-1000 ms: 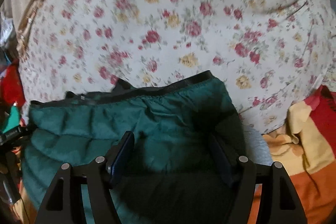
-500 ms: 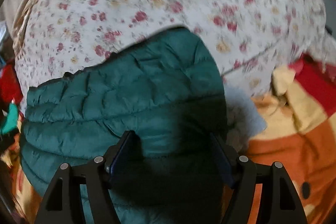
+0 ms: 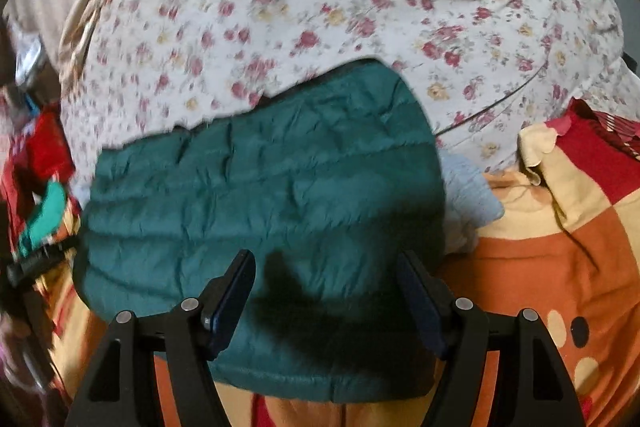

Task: Fold large clothes

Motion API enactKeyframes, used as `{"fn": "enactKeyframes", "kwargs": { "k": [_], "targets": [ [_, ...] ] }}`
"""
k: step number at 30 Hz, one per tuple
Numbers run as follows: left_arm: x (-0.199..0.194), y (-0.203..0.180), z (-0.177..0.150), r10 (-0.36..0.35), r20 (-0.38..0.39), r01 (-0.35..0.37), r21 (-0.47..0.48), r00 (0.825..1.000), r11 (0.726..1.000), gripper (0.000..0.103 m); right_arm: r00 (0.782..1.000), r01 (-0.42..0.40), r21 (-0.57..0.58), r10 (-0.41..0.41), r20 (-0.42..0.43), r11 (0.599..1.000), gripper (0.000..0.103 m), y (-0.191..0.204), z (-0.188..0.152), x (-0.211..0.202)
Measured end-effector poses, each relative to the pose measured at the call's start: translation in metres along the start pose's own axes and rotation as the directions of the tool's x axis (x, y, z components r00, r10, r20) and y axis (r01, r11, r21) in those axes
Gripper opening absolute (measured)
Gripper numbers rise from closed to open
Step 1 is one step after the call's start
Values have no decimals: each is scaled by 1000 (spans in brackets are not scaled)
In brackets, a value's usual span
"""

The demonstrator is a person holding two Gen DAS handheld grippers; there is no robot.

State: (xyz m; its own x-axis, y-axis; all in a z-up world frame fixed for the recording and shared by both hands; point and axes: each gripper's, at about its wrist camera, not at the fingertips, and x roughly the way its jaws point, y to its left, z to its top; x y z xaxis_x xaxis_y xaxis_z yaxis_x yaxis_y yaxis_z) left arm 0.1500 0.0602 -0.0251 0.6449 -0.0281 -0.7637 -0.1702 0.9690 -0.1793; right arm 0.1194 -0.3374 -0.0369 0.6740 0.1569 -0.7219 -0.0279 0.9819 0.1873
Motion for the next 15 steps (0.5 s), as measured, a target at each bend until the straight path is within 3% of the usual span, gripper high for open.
{"fn": "enactKeyframes", "kwargs": {
  "k": [5,8,11,15],
  "targets": [
    [9,0,-5,5,-24,-5,-10,1000,1000,99,999,26,26,-25,-37,999,81,-5,-13,24],
    [14,3,-6,-10,-44,8,-25,999,1000,99,999,16,37,-14,-40,999,81,-7,-11,21],
    [15,9,-2,-61,-58,58,-59,996,997,99,1000,-2,42,3,-28,999,82,-12,-8,12],
    [19,27,8,-135,-61,125,-145,989,982,99,1000,-7,88,7,-2,996,95,-28,-2,6]
  ]
}}
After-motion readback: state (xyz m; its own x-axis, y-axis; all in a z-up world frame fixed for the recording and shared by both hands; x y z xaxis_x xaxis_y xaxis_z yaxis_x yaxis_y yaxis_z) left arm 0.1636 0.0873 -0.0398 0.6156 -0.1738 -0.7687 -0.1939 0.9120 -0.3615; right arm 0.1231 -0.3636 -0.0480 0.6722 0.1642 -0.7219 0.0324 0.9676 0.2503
